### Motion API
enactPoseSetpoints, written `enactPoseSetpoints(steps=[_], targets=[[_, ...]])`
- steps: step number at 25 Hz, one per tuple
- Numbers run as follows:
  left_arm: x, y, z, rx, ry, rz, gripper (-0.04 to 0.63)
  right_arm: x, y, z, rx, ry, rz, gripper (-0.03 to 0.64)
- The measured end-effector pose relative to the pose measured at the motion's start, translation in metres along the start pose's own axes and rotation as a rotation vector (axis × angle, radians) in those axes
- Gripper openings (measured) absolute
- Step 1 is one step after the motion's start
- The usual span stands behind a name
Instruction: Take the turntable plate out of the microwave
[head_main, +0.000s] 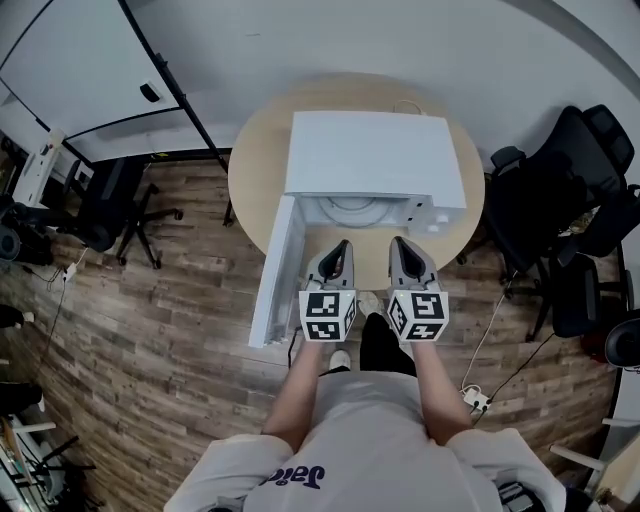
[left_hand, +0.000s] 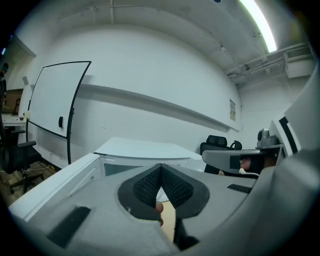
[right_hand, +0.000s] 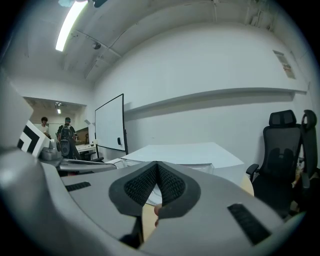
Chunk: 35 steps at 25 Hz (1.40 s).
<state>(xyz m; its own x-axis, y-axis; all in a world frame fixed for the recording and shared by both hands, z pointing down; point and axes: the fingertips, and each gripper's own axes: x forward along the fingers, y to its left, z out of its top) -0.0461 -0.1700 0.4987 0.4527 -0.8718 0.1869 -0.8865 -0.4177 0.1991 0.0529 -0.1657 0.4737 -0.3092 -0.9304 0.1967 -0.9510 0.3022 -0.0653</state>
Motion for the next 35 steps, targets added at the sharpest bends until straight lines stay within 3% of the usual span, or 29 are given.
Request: enactPoseSetpoints(steps=[8,18,20,25,30,35], targets=[[0.056,0.01,-0.047,-0.232,0.138,-0.048,0.012,0.041,-0.02,-0.016,0.026,0.07,0.032,0.013],[0.103,0.041,-0.134,-0.604,0.299,0.002,0.018,0.067,-0.035,-0.035,0.028,0.142,0.054,0.014],[0.112,0.043,-0.147,-0.673,0.309,-0.007,0.061,0.07,-0.038,-0.038,0.028,0.152,0.054,0.014],[0.131,0.05,-0.177,-0.868,0.315,-0.023,0.134,0.075,-0.042,-0.046,0.016,0.181,0.06,0.013],[0.153,0.051,-0.184,-1.069,0.236,-0.108,0.284,0.078,-0.047,-0.052,0.004,0.201,0.056,0.014],[0.172,0.069,-0.201,-1.241,0.148,-0.061,0.304,0.083,-0.051,-0.056,-0.003,0.217,0.056,0.014]])
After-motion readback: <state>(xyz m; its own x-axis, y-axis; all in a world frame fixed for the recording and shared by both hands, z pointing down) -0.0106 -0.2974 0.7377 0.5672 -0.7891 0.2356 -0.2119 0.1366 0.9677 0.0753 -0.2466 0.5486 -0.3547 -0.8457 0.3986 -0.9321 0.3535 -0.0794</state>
